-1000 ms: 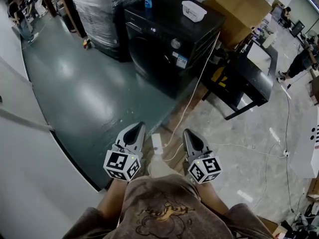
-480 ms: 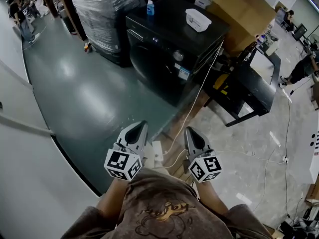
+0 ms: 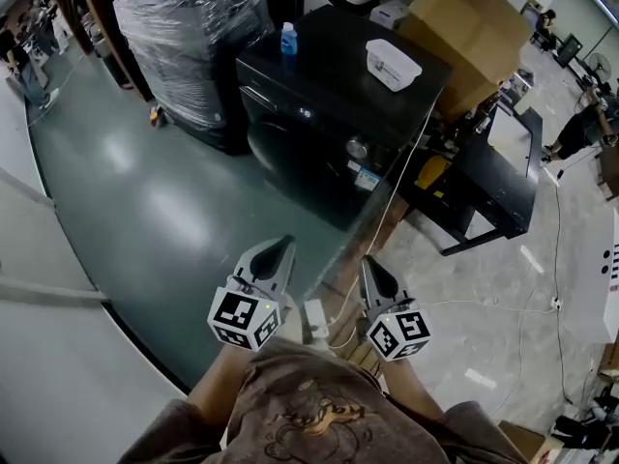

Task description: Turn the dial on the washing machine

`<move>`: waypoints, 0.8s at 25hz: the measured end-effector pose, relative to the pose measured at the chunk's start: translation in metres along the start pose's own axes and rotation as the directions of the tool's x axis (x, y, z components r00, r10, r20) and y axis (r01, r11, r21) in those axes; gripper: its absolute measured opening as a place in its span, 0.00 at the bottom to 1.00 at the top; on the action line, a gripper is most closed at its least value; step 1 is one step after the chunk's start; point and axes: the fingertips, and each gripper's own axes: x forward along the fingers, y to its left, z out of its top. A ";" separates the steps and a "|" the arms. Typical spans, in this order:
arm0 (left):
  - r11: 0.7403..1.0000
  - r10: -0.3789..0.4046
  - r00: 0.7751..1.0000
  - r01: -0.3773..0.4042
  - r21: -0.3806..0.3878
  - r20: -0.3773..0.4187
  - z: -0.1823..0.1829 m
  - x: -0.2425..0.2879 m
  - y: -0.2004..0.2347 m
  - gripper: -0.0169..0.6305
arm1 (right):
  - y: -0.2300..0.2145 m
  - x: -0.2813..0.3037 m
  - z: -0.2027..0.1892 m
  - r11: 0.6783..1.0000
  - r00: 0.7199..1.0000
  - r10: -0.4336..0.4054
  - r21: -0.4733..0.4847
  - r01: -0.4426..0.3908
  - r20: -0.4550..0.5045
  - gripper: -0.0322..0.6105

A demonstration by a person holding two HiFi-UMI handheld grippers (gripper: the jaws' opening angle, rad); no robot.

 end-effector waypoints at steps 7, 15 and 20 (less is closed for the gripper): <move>0.990 -0.136 0.988 0.139 0.028 -0.070 0.062 0.031 0.055 0.02 | 0.026 0.064 0.053 0.991 0.992 -0.128 0.046 0.127 0.016 0.05; 0.975 -0.219 0.973 0.220 0.002 -0.077 0.124 0.048 0.070 0.02 | 0.040 0.083 0.110 0.975 0.976 -0.217 0.050 0.216 0.018 0.05; 0.967 -0.253 0.963 0.253 -0.009 -0.090 0.126 0.067 0.075 0.02 | 0.026 0.095 0.116 0.967 0.967 -0.253 0.046 0.251 0.020 0.05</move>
